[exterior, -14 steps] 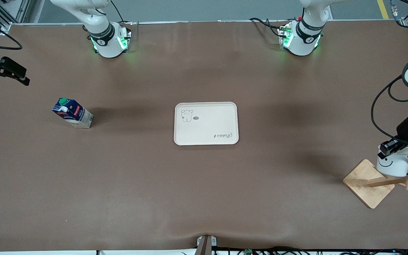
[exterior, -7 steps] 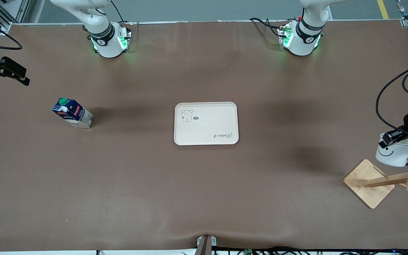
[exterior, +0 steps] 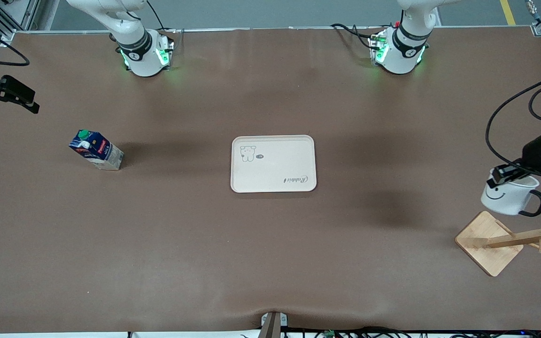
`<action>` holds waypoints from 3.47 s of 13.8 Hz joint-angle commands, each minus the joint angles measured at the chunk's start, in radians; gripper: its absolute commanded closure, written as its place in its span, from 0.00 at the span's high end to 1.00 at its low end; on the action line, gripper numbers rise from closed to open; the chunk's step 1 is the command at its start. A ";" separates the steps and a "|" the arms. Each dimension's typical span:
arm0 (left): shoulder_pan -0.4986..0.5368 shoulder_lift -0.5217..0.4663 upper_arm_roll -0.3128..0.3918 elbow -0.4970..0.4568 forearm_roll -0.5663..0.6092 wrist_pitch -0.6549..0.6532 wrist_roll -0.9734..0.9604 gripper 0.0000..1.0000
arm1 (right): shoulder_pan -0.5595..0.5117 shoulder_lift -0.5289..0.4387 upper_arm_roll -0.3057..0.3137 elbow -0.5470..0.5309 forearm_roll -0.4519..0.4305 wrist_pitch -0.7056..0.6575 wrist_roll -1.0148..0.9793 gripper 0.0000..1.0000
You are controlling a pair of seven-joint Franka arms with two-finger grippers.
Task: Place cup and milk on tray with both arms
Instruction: 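Carry the white mug with the left gripper over the white tray, then lower the mug onto the tray while the right gripper grasps the milk carton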
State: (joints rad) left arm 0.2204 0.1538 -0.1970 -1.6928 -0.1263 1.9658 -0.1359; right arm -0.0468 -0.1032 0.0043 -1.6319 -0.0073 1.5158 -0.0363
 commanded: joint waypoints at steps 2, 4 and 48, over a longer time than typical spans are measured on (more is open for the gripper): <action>-0.009 0.009 -0.070 0.025 -0.018 -0.059 -0.046 0.00 | -0.011 0.011 0.006 0.026 -0.011 -0.012 -0.011 1.00; -0.057 0.018 -0.079 0.027 -0.016 -0.070 -0.096 0.00 | -0.011 0.011 0.006 0.026 -0.011 -0.012 -0.011 1.00; -0.727 0.636 -0.067 0.248 -0.073 -0.079 -0.800 0.48 | -0.116 0.335 0.006 0.021 0.004 -0.101 -0.010 1.00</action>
State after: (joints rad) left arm -0.5068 0.7731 -0.2699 -1.4692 -0.1874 1.8964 -0.9267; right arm -0.1403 0.2243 0.0008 -1.6333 -0.0129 1.4355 -0.0400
